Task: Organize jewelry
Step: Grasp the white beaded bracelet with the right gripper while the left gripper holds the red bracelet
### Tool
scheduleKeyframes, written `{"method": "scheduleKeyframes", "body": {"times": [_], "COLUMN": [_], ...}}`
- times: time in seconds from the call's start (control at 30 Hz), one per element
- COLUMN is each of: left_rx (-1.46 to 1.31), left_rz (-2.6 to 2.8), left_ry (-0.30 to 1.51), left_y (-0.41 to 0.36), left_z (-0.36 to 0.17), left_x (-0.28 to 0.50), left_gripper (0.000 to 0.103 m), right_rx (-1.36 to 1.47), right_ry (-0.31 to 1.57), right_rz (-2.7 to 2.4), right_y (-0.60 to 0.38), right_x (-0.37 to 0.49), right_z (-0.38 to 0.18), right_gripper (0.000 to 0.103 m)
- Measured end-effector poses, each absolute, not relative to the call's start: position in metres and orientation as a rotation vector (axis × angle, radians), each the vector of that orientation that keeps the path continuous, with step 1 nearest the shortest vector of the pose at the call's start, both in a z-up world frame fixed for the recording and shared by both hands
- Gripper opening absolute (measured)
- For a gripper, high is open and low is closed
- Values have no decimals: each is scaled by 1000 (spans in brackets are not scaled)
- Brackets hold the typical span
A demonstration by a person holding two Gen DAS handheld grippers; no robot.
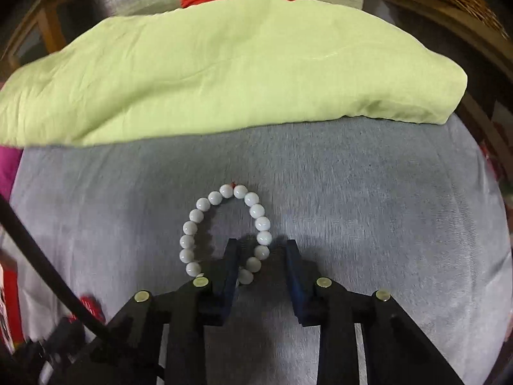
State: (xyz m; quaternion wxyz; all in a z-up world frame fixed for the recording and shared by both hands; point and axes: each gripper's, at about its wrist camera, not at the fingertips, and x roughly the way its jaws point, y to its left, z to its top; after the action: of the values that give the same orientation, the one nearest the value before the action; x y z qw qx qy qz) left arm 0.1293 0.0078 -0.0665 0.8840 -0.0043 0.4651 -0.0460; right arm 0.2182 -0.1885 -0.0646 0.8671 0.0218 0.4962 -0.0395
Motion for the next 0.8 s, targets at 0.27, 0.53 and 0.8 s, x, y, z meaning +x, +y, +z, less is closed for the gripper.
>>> {"method": "scheduleKeyframes", "body": {"times": [0.27, 0.53, 0.8], "left_rx": [22, 37, 31], "left_rz": [-77, -71, -71], "left_ry": [950, 944, 947], "left_y": [3, 1, 2], "left_z": [-66, -65, -64], "left_x": [126, 122, 122], "left_gripper": [10, 10, 10], "right_rx": [33, 25, 11], "right_ry": [1050, 1069, 1064], "right_rz": [-25, 12, -15], "right_y": [-204, -213, -199], "right_x": [174, 153, 154], "right_z": [-68, -71, -70], "right_gripper": [31, 31, 14]}}
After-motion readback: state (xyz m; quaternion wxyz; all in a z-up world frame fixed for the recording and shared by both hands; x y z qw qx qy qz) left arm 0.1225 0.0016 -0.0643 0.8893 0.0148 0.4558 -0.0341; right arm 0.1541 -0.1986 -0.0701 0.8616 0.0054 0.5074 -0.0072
